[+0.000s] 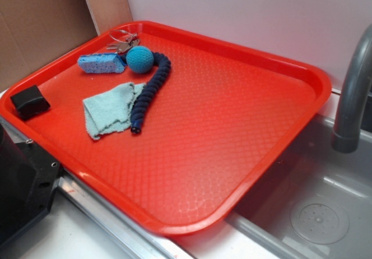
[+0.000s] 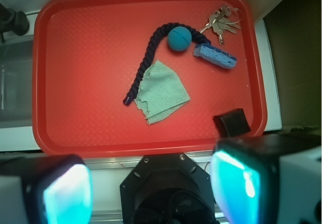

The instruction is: Grab the blue sponge.

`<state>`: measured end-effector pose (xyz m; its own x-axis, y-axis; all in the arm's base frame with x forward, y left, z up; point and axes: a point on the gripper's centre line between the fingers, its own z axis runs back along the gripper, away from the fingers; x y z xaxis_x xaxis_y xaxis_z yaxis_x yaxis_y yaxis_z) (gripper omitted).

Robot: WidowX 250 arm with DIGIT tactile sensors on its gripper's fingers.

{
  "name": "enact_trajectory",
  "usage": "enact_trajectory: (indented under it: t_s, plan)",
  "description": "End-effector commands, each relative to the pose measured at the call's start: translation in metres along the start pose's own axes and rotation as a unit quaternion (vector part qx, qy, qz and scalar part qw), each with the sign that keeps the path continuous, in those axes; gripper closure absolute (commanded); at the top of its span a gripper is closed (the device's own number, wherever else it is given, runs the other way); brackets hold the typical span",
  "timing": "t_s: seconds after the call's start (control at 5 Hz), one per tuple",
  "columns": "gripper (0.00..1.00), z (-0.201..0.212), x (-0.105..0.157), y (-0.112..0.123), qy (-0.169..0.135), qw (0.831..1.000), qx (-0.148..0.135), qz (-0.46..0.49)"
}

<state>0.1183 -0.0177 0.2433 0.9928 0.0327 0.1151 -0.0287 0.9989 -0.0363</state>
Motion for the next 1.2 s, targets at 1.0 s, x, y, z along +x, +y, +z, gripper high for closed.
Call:
enact_trajectory:
  t_s: [1.0]
  plan:
    - [0.0,-0.181,0.157,0.099,-0.045,0.938,-0.022,-0.344]
